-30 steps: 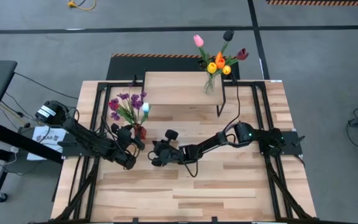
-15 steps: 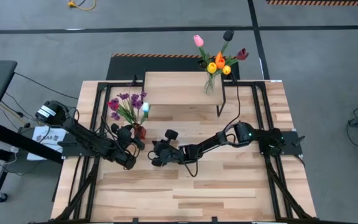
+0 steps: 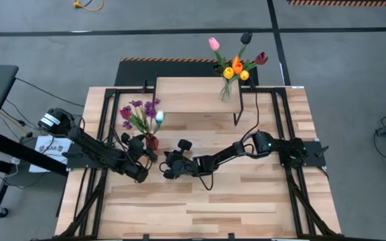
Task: Pick and place flowers into a vace then onto a shelf
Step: Put the red flower vase on the shelf
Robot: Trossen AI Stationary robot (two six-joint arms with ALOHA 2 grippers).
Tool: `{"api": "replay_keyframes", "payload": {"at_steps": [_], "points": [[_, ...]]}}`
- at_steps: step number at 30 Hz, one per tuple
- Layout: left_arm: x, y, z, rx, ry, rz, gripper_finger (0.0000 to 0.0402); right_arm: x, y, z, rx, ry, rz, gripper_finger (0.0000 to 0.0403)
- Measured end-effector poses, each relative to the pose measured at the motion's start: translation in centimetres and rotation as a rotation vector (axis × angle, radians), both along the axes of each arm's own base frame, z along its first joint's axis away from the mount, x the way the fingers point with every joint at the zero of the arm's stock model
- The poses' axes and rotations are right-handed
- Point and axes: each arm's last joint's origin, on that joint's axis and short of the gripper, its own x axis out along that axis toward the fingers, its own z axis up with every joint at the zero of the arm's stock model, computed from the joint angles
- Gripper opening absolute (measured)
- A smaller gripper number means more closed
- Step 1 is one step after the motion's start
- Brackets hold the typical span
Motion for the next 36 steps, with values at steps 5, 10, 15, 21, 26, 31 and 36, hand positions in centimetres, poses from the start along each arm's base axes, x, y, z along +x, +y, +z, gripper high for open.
{"api": "replay_keyframes", "payload": {"at_steps": [5,10,15,21,26,31,36], "points": [[0.8,-0.7,1.0,0.027,0.022,-0.024,0.0151,0.0,0.1,0.0,-0.001,0.0,0.0,0.0],[1.1,-0.9,2.0,0.024,0.011,-0.034,0.0157,-0.1,0.2,-0.1,-0.003,0.011,0.001,0.0],[0.4,-0.6,3.5,0.018,-0.026,-0.028,0.0156,-0.6,0.3,0.6,-0.022,0.101,0.005,0.0],[-0.5,-0.1,5.7,0.025,-0.058,-0.038,0.0152,-2.2,0.5,2.4,-0.059,0.306,0.036,0.0],[-0.7,-0.1,7.6,0.021,-0.095,-0.068,0.0161,-3.6,1.4,3.5,-0.003,0.449,0.15,0.0],[-0.3,-0.3,9.9,0.023,-0.135,-0.144,0.0152,-4.7,2.2,5.1,0.09,0.499,0.178,0.0],[0.1,-0.4,12.5,0.052,-0.204,-0.228,0.0156,-5.2,2.6,5.1,0.099,0.528,0.173,0.0]]}}
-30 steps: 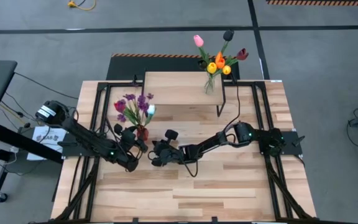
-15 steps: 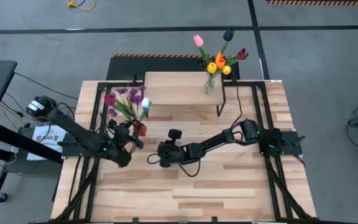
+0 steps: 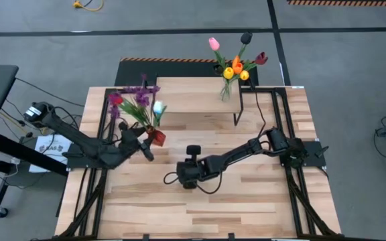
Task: Pick and place flowers into a vace then onto a shelf
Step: Put the red flower vase on the shelf
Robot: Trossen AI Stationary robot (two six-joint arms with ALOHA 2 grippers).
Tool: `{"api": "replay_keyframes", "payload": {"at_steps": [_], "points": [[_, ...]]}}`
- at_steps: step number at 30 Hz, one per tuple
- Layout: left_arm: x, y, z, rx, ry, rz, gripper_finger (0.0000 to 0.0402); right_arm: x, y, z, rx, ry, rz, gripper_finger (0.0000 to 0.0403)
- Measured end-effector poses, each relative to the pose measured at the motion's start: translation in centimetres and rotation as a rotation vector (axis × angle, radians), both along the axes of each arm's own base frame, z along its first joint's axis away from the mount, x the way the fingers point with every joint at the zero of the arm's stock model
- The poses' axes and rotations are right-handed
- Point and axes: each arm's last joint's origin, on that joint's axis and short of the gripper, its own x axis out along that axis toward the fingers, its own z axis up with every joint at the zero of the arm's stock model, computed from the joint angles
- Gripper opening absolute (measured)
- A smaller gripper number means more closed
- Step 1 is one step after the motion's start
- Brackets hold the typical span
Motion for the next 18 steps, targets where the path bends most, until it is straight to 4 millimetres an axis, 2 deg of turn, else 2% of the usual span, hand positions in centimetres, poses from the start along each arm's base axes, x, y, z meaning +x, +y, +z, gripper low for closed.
{"api": "replay_keyframes", "payload": {"at_steps": [12,18], "points": [[0.3,1.7,3.4,0.071,-0.079,-0.042,0.0153,-0.1,0.5,0.4,0.008,-0.012,0.003,0.0],[1.3,3.1,6.3,0.101,-0.044,-0.063,0.0153,-0.1,0.5,0.4,0.008,-0.013,0.002,0.0]]}}
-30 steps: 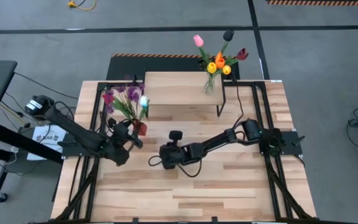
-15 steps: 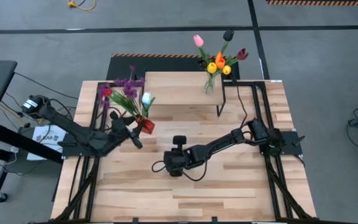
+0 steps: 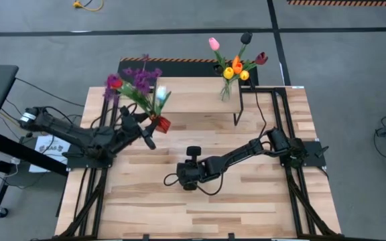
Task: Pick and place flowers into a vace then onto a shelf
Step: Put the red flower vase on the shelf
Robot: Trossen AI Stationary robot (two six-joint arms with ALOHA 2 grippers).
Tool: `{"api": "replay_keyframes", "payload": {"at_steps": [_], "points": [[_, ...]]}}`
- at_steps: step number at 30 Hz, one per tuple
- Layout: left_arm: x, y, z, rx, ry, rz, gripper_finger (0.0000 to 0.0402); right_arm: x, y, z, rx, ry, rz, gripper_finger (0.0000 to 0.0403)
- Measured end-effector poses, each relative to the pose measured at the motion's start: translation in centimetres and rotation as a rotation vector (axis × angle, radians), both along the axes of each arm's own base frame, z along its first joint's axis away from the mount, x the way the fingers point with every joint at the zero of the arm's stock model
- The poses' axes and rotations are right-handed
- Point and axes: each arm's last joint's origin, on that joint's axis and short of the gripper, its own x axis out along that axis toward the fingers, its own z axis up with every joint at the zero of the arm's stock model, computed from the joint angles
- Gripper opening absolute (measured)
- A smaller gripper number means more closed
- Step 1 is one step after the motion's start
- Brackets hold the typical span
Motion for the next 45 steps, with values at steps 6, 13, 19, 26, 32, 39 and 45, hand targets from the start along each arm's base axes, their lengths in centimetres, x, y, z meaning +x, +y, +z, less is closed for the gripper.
{"api": "replay_keyframes", "payload": {"at_steps": [6,13,19,26,32,39,45], "points": [[0.6,2.3,2.7,0.006,-0.006,-0.02,0.0154,0.0,0.0,0.0,-0.002,0.0,-0.001,0.0],[1.3,6.0,2.7,-0.016,-0.001,0.009,0.0152,0.2,-1.1,0.0,-0.009,0.006,-0.023,0.0],[2.4,9.0,1.6,-0.012,0.043,0.061,0.0153,0.2,-2.2,-0.4,-0.01,0.018,-0.05,0.0],[3.7,12.0,0.6,-0.001,0.037,0.069,0.0152,-0.1,-2.6,-0.9,-0.006,0.033,-0.073,0.0],[4.2,14.4,-0.6,-0.009,0.061,0.127,0.0152,-0.2,-2.7,-0.9,-0.023,0.035,-0.081,0.0],[4.2,16.6,-1.5,-0.025,0.069,0.162,0.0152,-0.2,-2.8,-1.0,-0.024,0.034,-0.092,0.0],[4.8,18.1,-3.0,-0.056,0.086,0.174,0.0153,-0.2,-3.0,-1.0,-0.024,0.034,-0.097,0.0]]}}
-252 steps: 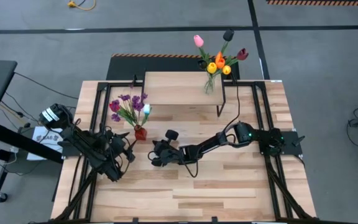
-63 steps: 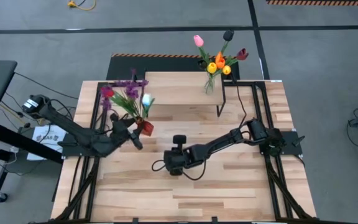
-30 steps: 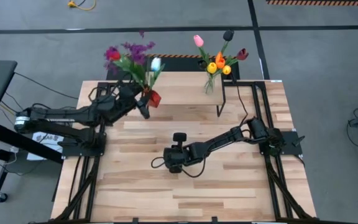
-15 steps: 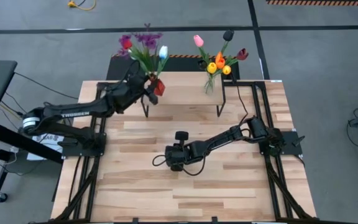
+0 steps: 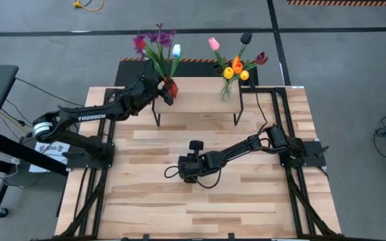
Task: Pick and place flowers into a vace then onto a shelf
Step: Put the red flower vase on the shelf
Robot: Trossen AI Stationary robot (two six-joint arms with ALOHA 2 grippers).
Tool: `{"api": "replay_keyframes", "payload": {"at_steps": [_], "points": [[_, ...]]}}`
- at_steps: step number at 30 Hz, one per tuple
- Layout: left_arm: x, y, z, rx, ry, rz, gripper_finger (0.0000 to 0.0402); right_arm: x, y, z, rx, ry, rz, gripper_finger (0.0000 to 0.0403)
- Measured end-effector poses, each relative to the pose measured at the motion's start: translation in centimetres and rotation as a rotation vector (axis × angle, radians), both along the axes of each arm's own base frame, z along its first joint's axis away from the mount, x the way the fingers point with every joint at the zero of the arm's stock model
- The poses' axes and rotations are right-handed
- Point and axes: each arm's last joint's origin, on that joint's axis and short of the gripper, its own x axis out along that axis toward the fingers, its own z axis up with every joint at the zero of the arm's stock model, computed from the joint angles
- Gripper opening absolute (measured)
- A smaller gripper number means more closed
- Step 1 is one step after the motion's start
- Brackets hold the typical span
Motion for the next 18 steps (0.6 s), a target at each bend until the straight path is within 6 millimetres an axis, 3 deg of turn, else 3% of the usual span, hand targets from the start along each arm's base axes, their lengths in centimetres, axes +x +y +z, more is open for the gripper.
{"api": "replay_keyframes", "payload": {"at_steps": [18], "points": [[0.02,0.83,-1.13,-0.034,0.055,0.03,0.0153,-0.03,-0.01,-0.06,0.001,0.002,-0.004,0.0]]}}
